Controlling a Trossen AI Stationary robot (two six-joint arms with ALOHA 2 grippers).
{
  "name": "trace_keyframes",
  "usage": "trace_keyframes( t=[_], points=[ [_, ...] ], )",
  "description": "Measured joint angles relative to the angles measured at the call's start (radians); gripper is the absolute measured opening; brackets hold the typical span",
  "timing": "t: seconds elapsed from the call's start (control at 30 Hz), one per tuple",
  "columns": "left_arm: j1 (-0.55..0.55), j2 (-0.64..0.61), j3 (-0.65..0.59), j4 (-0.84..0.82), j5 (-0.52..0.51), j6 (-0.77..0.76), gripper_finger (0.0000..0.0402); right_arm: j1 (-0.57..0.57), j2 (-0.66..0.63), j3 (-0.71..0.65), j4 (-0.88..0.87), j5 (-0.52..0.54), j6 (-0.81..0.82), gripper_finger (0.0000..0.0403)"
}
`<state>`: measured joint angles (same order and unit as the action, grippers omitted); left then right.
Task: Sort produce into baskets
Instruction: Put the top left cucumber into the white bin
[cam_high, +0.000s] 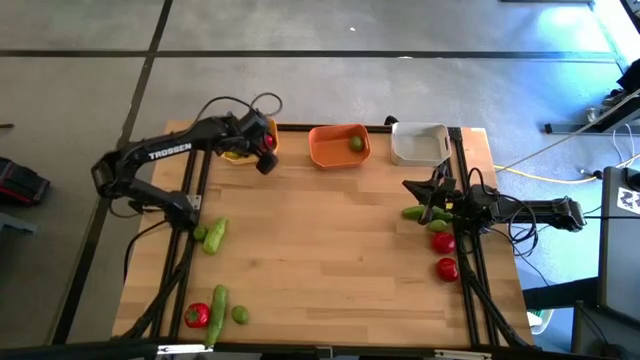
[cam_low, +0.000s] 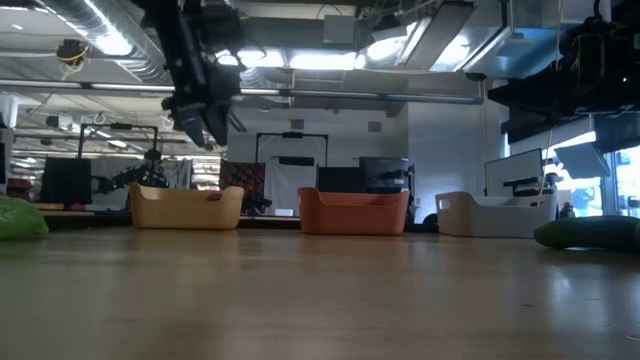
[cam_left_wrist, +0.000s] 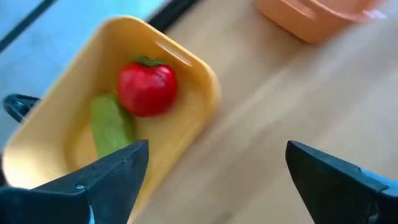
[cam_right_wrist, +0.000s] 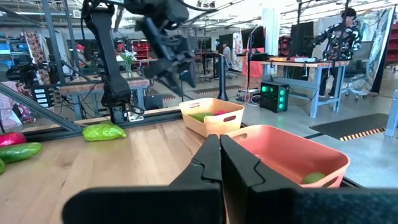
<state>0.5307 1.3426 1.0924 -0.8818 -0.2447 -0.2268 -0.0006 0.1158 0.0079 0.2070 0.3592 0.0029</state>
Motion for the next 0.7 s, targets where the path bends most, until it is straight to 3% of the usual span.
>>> trace_keyframes(
  t=[0.5, 0.7],
  points=[
    [-0.333, 0.0, 0.026, -0.409, 0.0, -0.404, 0.0375, 0.0, 0.0, 0.0, 0.0, 0.0, 0.0, 0.0],
    [-0.435, 0.0, 0.026, -0.495, 0.009, -0.578, 0.0375, 0.0, 0.0, 0.0, 0.0, 0.0, 0.0, 0.0]
  ],
)
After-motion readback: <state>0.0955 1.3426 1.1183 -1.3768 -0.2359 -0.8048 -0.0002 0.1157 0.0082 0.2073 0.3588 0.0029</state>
